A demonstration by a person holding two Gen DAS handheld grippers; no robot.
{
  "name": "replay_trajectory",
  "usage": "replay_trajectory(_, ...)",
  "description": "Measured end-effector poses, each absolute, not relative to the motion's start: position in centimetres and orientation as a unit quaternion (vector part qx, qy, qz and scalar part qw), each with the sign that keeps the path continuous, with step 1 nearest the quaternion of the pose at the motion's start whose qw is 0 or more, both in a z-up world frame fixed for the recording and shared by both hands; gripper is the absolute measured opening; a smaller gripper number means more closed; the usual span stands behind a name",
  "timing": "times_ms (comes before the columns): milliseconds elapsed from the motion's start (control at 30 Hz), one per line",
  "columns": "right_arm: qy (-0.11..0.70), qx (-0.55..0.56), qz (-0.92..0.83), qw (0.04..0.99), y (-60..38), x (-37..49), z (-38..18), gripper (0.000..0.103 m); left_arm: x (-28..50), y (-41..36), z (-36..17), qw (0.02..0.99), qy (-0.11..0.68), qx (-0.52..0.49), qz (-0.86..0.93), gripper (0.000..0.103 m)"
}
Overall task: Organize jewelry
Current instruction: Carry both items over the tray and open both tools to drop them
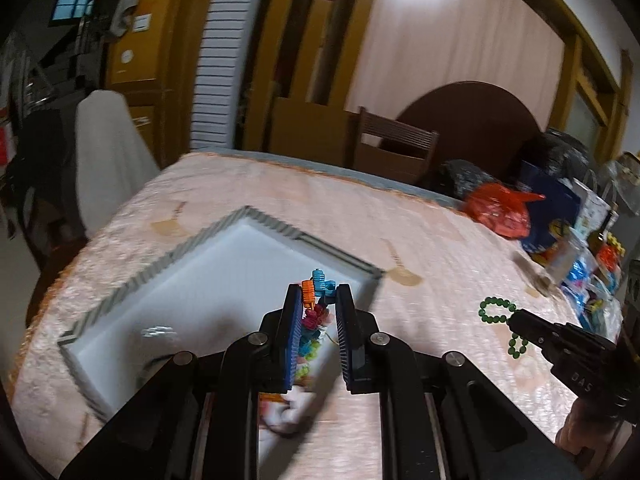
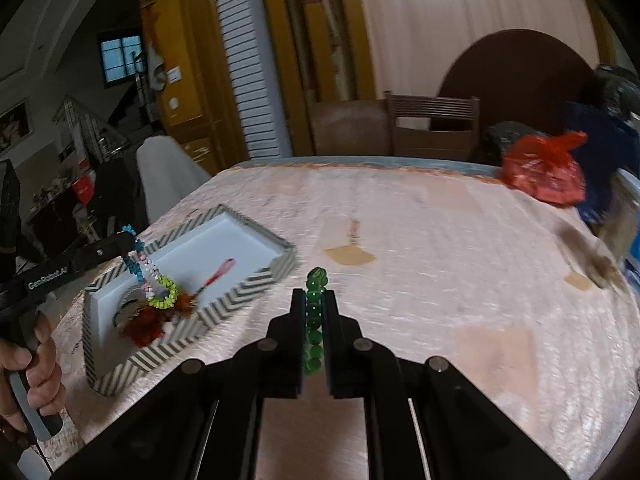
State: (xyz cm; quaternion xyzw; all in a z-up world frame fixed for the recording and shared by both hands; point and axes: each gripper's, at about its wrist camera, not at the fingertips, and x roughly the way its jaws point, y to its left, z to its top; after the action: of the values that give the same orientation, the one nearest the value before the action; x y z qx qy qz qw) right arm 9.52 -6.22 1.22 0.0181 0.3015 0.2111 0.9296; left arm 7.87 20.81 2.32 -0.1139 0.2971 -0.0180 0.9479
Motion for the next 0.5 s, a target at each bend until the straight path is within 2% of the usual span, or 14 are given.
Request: replay_trajectory(500, 0.320, -0.008, 0.312, 0.895, 5.5, 11.8, 0.6, 0.007, 7.1, 27.3, -0.8, 0.941, 0.317, -0.110, 0.048, 0.040)
